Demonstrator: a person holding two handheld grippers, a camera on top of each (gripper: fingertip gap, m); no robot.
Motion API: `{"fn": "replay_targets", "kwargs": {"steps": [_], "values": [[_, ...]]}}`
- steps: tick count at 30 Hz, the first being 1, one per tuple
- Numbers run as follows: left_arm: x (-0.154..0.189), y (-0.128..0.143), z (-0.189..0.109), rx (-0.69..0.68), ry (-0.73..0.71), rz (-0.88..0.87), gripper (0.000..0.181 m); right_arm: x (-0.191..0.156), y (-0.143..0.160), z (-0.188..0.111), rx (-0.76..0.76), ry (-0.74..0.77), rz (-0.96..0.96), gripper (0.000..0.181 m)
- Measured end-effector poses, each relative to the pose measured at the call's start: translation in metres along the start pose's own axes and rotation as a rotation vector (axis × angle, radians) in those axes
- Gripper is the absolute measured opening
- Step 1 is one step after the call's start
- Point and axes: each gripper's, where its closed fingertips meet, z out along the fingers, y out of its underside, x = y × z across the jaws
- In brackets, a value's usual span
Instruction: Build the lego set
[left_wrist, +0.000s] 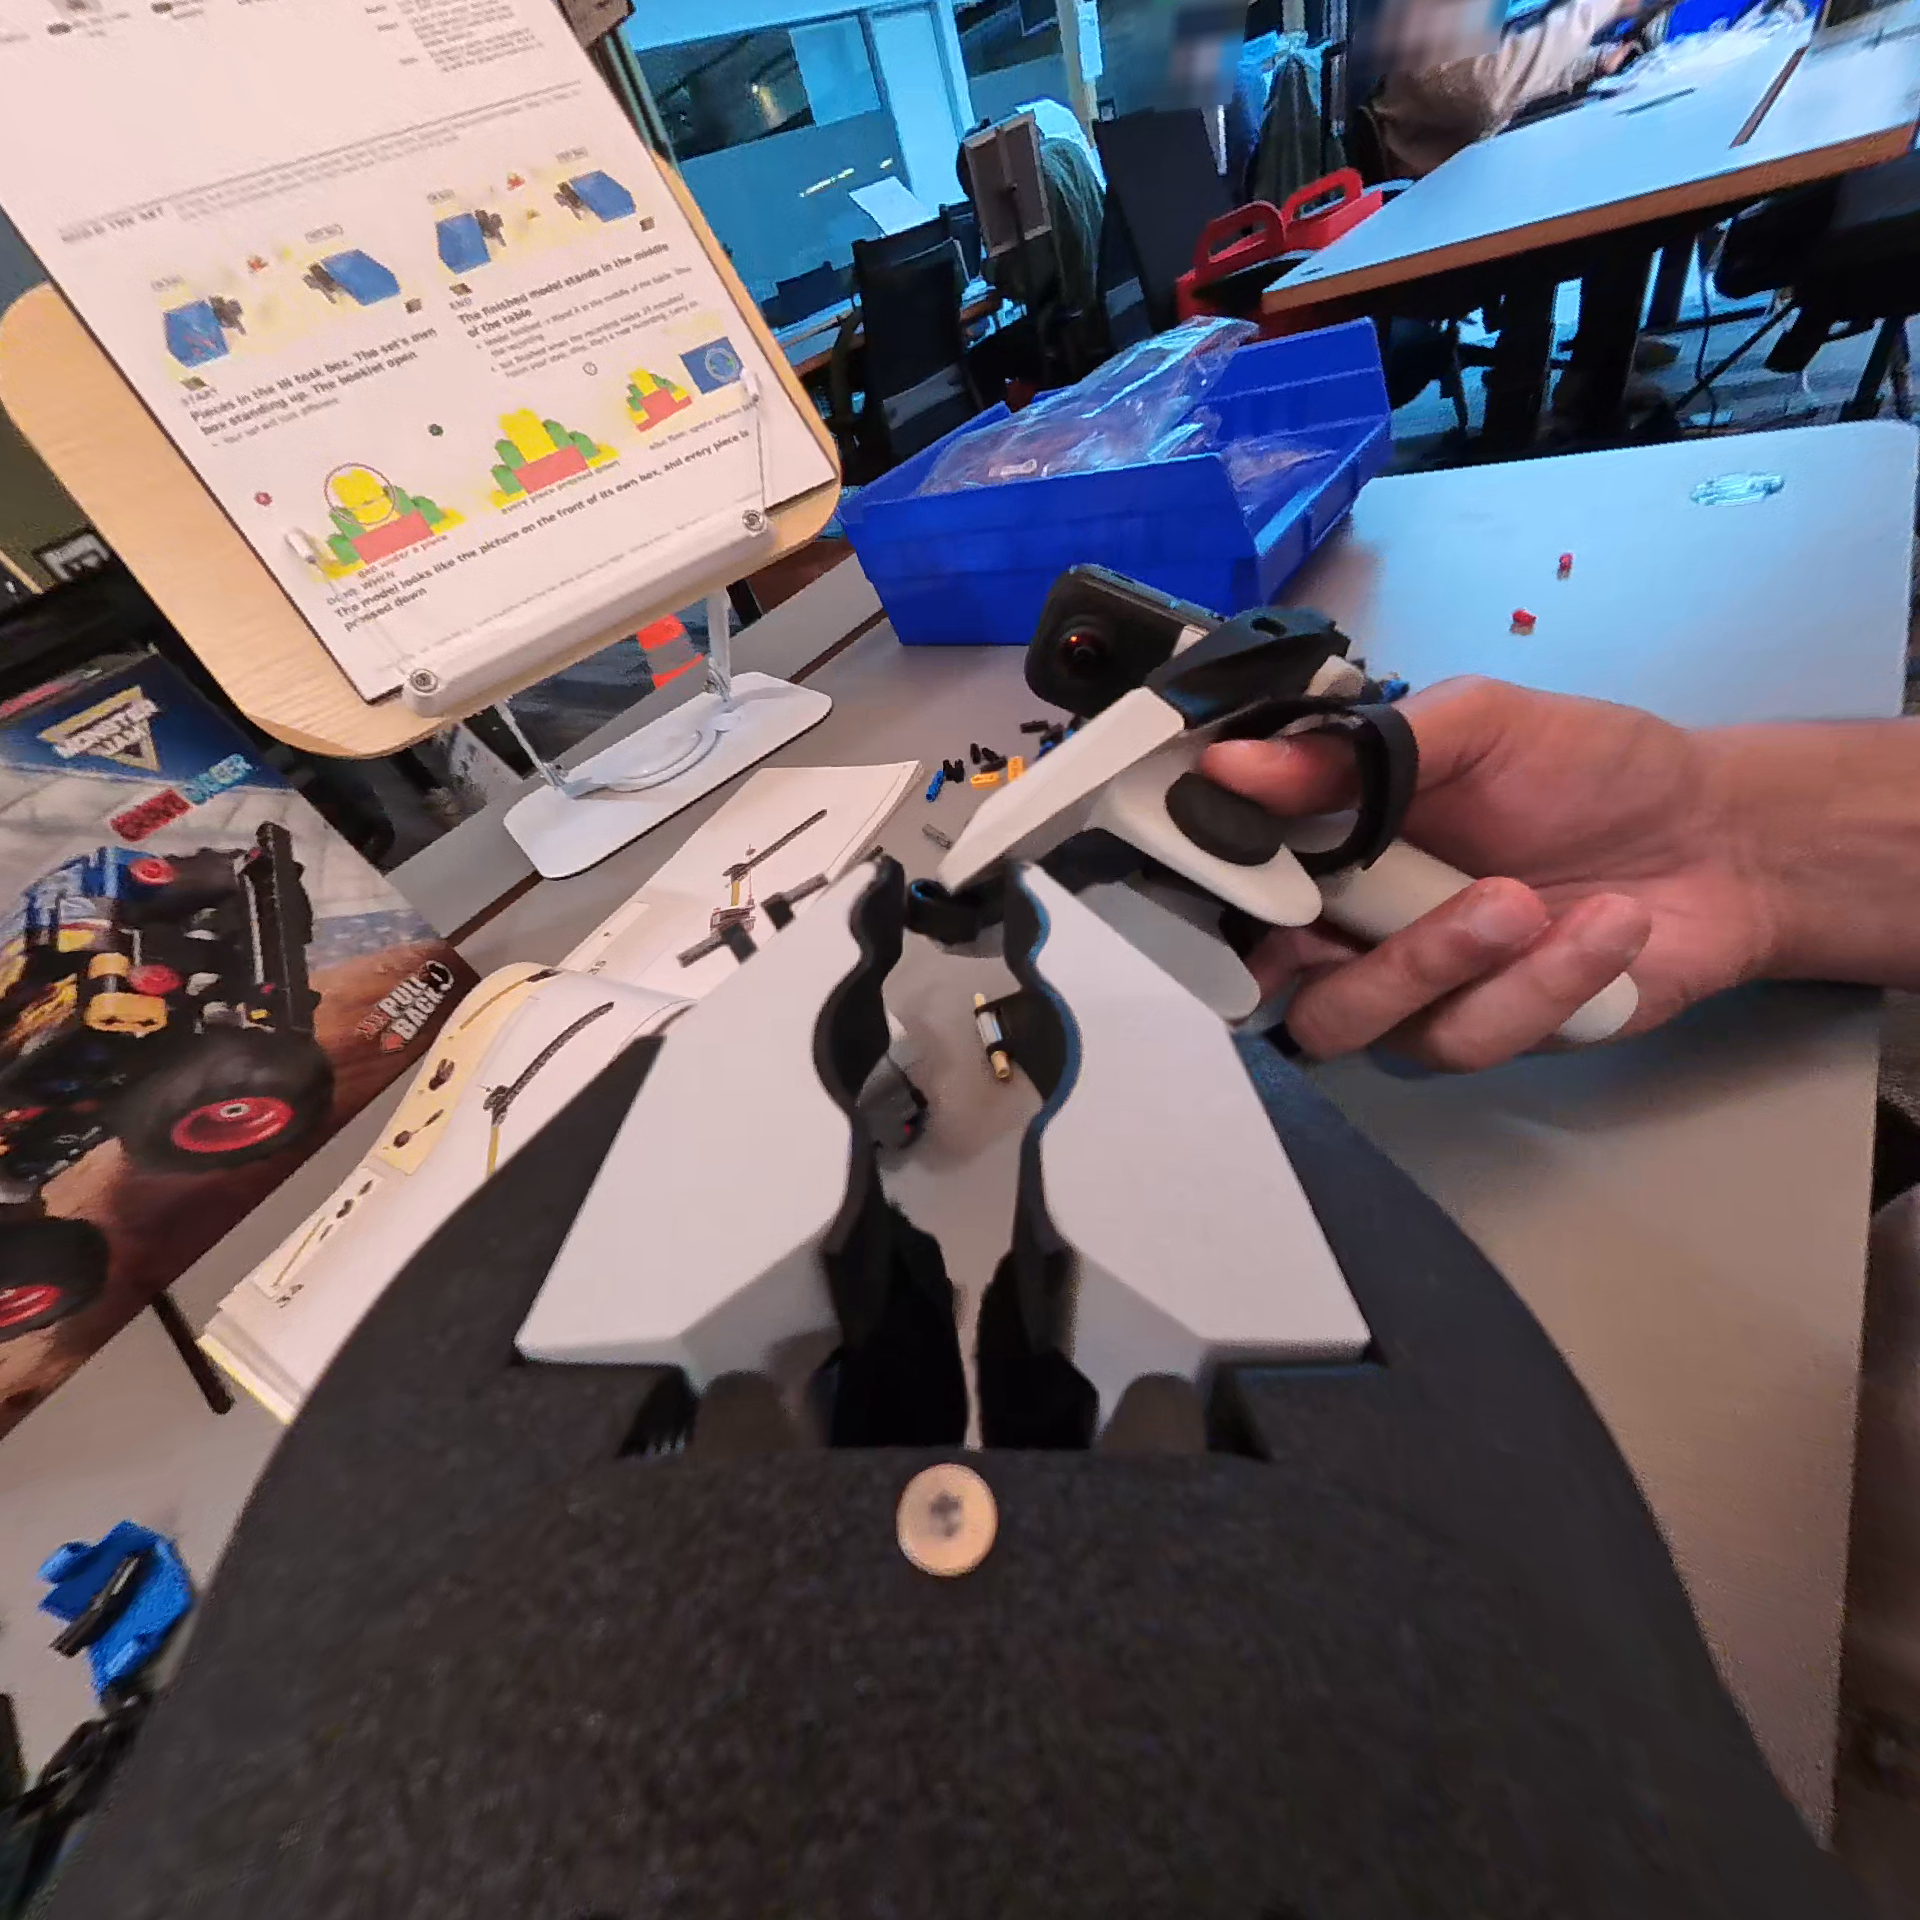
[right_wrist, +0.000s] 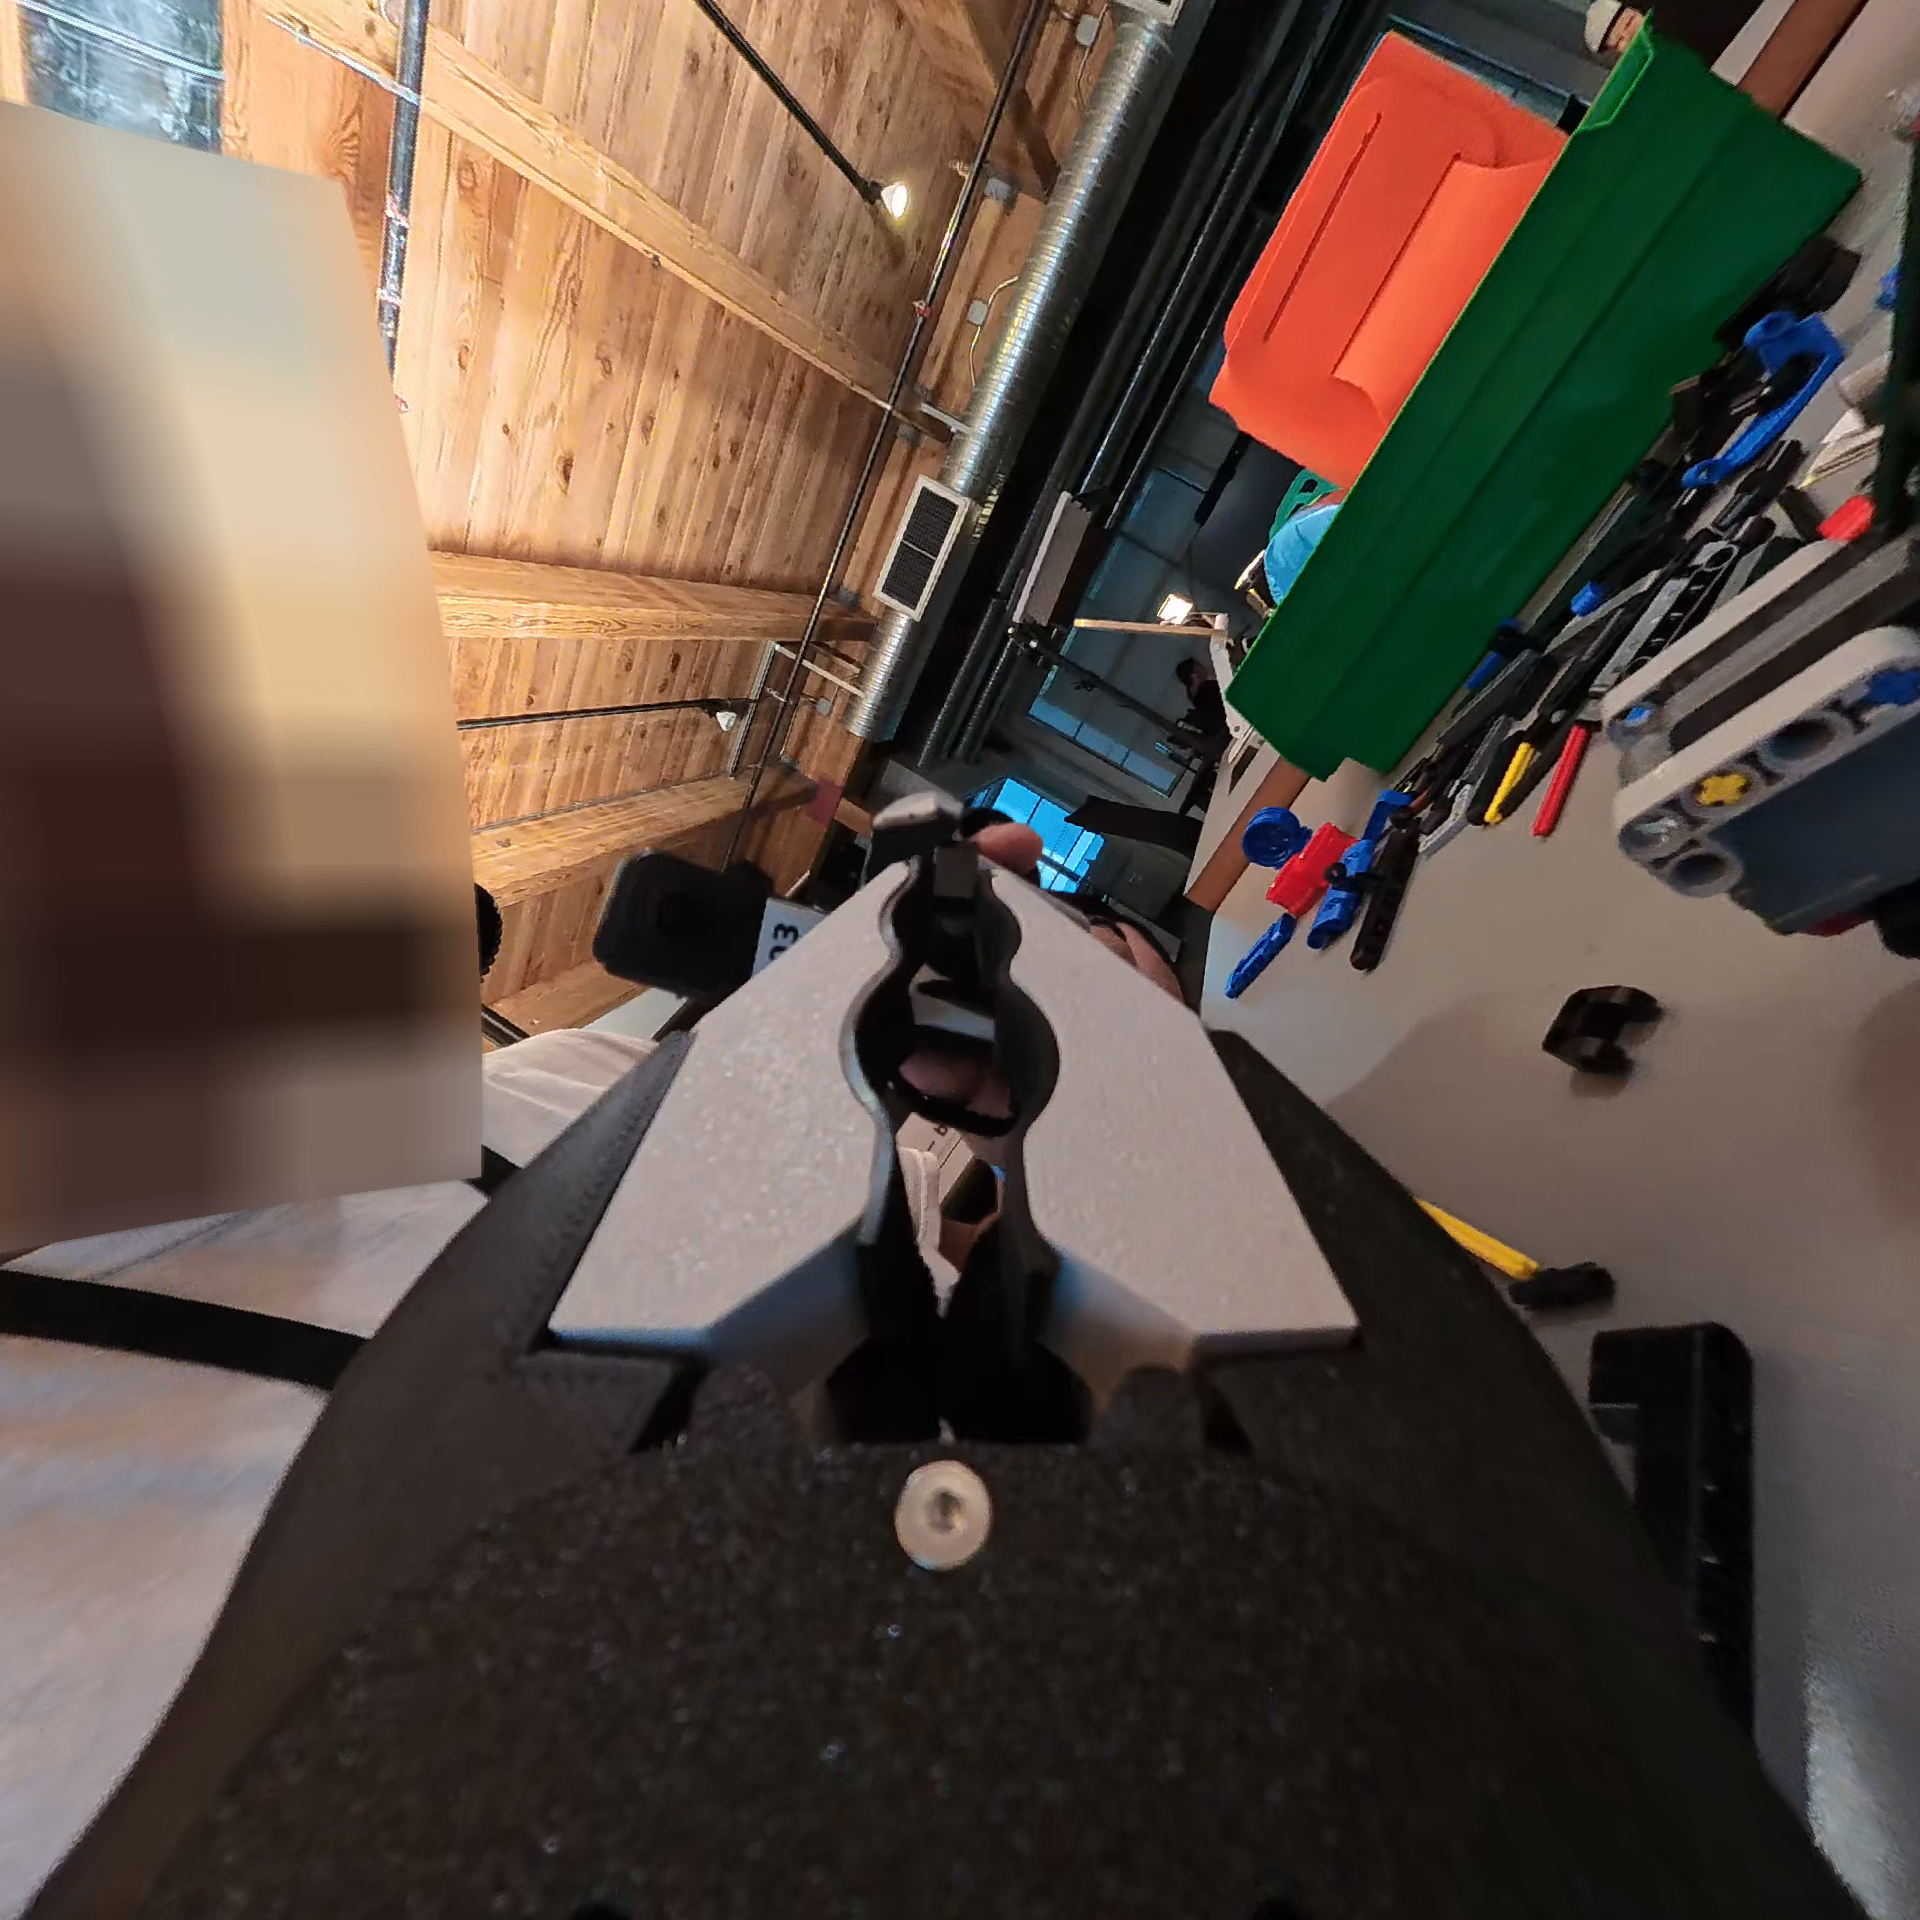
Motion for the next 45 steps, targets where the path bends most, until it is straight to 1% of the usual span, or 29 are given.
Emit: {"fn": "replay_targets", "kwargs": {"steps": [1, 3, 5, 8, 9, 11, 14, 17, 19, 21, 23, 26, 29, 31, 33, 35, 37, 39, 43, 45], "values": [[0.001, 0.0, 0.0, 0.002, -0.006, 0.006, 0.016, 0.0, 0.0, -0.001, -0.004, -0.002, 0.003, 0.006], [0.002, 0.0, 0.0, 0.003, 0.01, -0.016, 0.014, -0.001, 0.001, -0.003, -0.025, -0.001, 0.006, 0.006], [0.005, -0.001, -0.002, 0.012, 0.071, -0.062, 0.017, -0.001, 0.001, -0.005, -0.038, 0.007, -0.001, 0.006], [0.013, -0.002, -0.007, 0.011, 0.244, -0.149, 0.025, -0.002, 0.004, -0.005, -0.055, 0.002, -0.002, 0.006], [0.014, -0.004, -0.009, 0.012, 0.302, -0.168, 0.025, -0.004, 0.005, -0.005, -0.06, -0.018, 0.013, 0.006], [0.018, -0.007, -0.016, 0.015, 0.42, -0.167, 0.026, -0.009, 0.009, -0.004, -0.08, -0.063, 0.053, 0.006], [0.021, -0.002, -0.022, -0.042, 0.568, -0.134, 0.024, -0.011, 0.018, -0.002, -0.127, -0.081, 0.07, 0.006], [0.019, 0.004, -0.021, -0.078, 0.593, -0.035, 0.02, -0.015, 0.025, 0.002, -0.161, -0.102, 0.076, 0.006], [0.022, 0.005, -0.021, -0.093, 0.616, 0.007, 0.011, -0.013, 0.024, 0.001, -0.149, -0.097, 0.077, 0.006], [0.02, 0.002, -0.019, -0.077, 0.595, 0.03, 0.01, -0.015, 0.02, 0.0, -0.127, -0.118, 0.102, 0.006], [0.02, 0.001, -0.017, -0.069, 0.592, 0.01, 0.01, -0.015, 0.018, -0.001, -0.116, -0.129, 0.112, 0.006], [0.022, -0.007, -0.02, -0.019, 0.627, -0.099, 0.01, -0.022, 0.019, 0.0, -0.117, -0.171, 0.106, 0.006], [0.027, -0.023, -0.027, 0.083, 0.729, -0.317, 0.009, -0.038, 0.023, 0.001, -0.141, -0.251, 0.08, 0.006], [0.027, -0.031, -0.029, 0.153, 0.784, -0.474, 0.009, -0.044, 0.022, 0.002, -0.128, -0.287, 0.08, 0.007], [0.027, -0.036, -0.029, 0.216, 0.811, -0.585, 0.008, -0.047, 0.02, 0.002, -0.111, -0.323, 0.115, 0.006], [0.024, -0.035, -0.026, 0.247, 0.812, -0.663, 0.007, -0.044, 0.017, 0.001, -0.084, -0.331, 0.145, 0.006], [0.021, -0.033, -0.022, 0.267, 0.802, -0.723, 0.008, -0.042, 0.013, 0.0, -0.061, -0.313, 0.138, 0.006], [0.016, -0.029, -0.016, 0.271, 0.758, -0.766, 0.01, -0.035, 0.007, -0.002, -0.023, -0.252, 0.092, 0.006], [0.011, -0.019, -0.009, 0.244, 0.654, -0.719, 0.01, -0.022, 0.002, -0.005, 0.002, -0.112, -0.032, 0.006], [0.011, -0.02, -0.008, 0.23, 0.652, -0.71, 0.01, -0.022, 0.002, -0.006, 0.001, -0.096, -0.063, 0.006]]}}
